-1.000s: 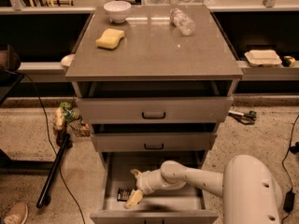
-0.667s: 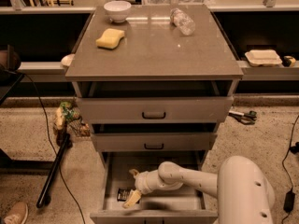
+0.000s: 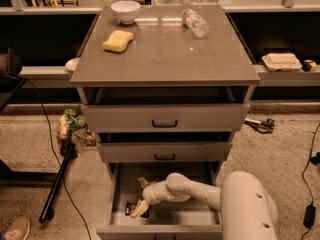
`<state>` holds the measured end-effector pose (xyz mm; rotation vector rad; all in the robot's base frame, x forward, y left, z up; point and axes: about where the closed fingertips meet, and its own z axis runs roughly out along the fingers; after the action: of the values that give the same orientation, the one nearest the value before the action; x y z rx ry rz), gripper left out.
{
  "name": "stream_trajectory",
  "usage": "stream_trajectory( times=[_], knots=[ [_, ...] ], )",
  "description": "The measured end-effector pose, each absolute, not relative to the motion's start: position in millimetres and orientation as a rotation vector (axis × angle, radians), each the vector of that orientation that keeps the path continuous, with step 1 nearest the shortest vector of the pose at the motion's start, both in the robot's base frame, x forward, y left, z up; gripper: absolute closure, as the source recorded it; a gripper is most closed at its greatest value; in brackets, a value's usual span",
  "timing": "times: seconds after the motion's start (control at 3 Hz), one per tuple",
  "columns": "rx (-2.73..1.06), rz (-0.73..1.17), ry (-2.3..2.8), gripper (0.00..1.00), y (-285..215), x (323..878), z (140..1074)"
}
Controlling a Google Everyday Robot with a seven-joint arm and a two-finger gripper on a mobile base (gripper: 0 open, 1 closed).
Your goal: Pick rxbar chocolate from bottom drawer and place on counter
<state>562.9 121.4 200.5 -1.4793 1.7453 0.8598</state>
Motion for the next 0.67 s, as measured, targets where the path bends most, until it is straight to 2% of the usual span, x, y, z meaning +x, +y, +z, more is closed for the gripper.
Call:
stream_trajectory(
  times=[0.67],
  knots=[
    [-1.549,0.776,1.749,0.0,133.3,572.4,168.0]
  ],
)
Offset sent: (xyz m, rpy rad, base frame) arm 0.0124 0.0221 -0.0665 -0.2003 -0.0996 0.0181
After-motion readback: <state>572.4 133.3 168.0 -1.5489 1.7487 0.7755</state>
